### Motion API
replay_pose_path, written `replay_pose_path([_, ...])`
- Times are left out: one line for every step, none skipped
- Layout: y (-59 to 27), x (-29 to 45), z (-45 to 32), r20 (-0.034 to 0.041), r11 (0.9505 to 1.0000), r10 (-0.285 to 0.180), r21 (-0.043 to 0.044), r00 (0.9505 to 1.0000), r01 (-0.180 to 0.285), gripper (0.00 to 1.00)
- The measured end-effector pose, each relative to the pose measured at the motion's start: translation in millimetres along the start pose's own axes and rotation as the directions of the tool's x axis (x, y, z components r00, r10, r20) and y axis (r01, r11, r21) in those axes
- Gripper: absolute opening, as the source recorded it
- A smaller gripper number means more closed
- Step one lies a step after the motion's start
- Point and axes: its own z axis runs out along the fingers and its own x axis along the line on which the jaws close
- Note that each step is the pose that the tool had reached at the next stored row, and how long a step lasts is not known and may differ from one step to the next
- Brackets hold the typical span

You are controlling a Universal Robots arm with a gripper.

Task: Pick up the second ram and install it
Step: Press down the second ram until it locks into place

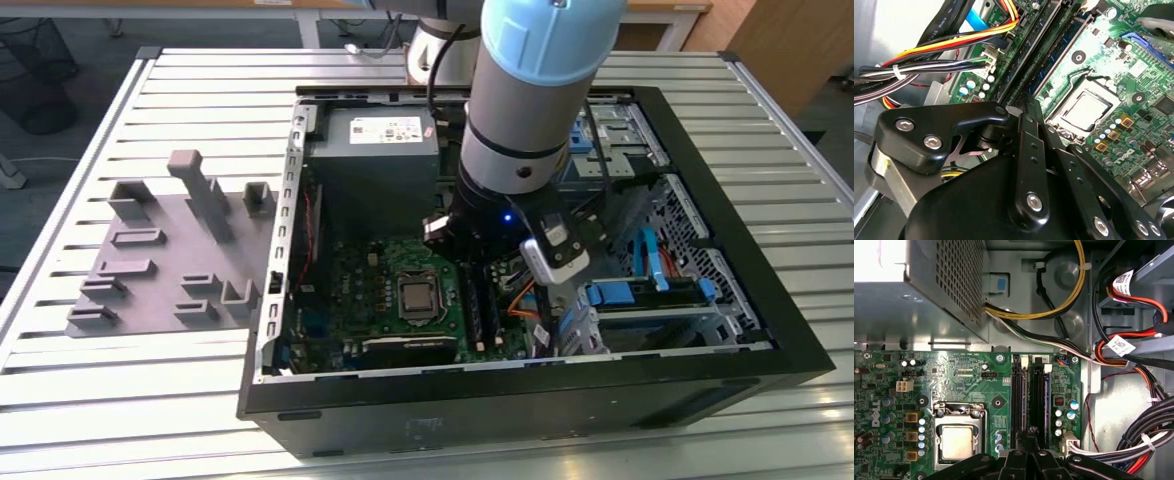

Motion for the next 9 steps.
replay_pose_path([0.0,0.0,0.7,0.0001,1.0,0.0,-0.0002,1.0,0.0,0.11])
replay_pose_path([0.0,0.0,1.4,0.0001,1.0,0.0,-0.0005,1.0,0.0,0.11])
replay_pose_path([0.0,-0.1,2.2,0.0002,1.0,0.0,-0.0008,1.0,0.0,0.11])
replay_pose_path([0.0,-0.1,2.8,0.0001,1.0,0.0,-0.0006,1.0,0.0,0.11])
replay_pose_path([-0.1,-0.1,3.5,0.0,1.0,0.0,-0.0002,1.0,0.0,0.11])
replay_pose_path([-0.1,-0.1,4.0,-0.0001,1.0,0.0,0.0001,1.0,0.0,0.11])
replay_pose_path([-0.2,-0.1,4.2,0.0,1.0,0.0,0.0001,1.0,0.0,0.11])
replay_pose_path([-0.2,-0.1,4.3,0.0,1.0,0.0,-0.0001,1.0,0.0,0.11])
replay_pose_path([-0.2,-0.1,4.2,0.0002,1.0,0.0,-0.0005,1.0,0.0,0.11])
